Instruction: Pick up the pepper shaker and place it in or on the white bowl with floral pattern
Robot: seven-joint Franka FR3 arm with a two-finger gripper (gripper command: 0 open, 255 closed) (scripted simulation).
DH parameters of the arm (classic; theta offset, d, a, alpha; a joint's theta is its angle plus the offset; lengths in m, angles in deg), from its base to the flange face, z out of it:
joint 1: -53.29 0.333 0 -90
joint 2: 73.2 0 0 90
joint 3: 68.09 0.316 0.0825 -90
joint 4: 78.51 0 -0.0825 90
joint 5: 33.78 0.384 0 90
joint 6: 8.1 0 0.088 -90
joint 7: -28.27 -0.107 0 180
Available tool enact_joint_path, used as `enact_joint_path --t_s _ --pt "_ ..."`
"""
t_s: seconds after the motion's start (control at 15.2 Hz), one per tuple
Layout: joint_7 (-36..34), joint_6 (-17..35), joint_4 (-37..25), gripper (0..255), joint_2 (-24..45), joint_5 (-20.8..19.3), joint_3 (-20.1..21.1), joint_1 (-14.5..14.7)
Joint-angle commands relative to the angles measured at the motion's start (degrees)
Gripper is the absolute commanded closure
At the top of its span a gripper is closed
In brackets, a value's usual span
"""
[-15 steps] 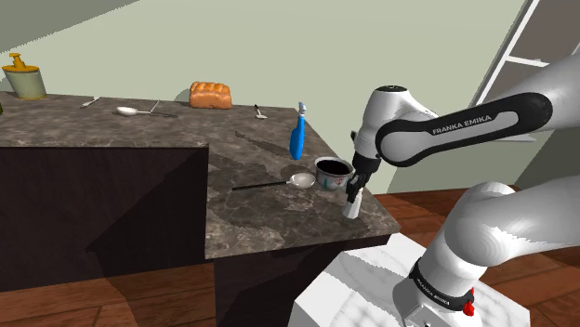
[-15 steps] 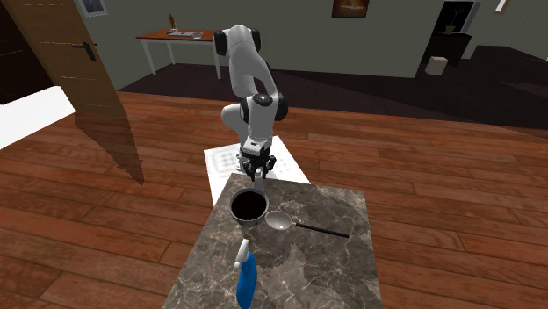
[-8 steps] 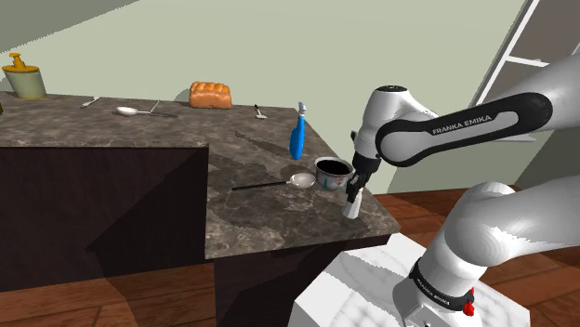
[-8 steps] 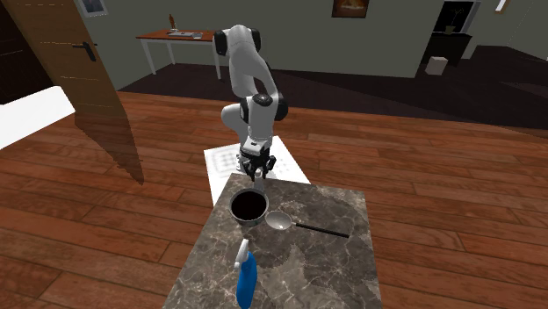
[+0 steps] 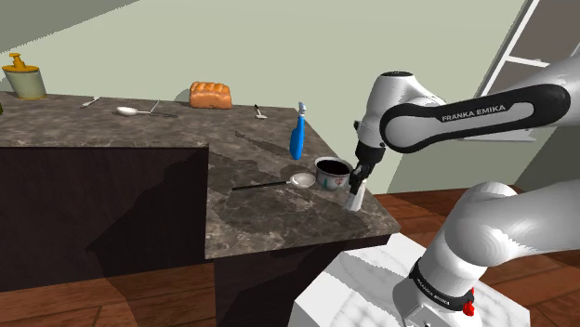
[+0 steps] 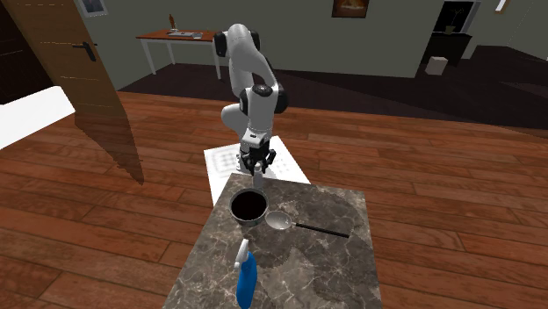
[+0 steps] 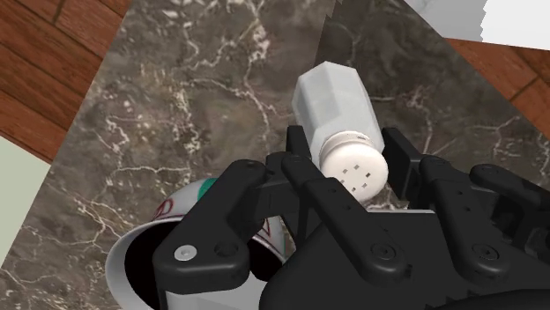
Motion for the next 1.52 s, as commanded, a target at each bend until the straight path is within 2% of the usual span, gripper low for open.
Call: enact_joint_path --t_s 0.0,1.45 --pt "0.1 -1.8 -1.0 255 -0.8 0.2 0.0 0.1" --pt "1.8 -20.4 -16.4 255 -4.0 1.1 0.3 0.4"
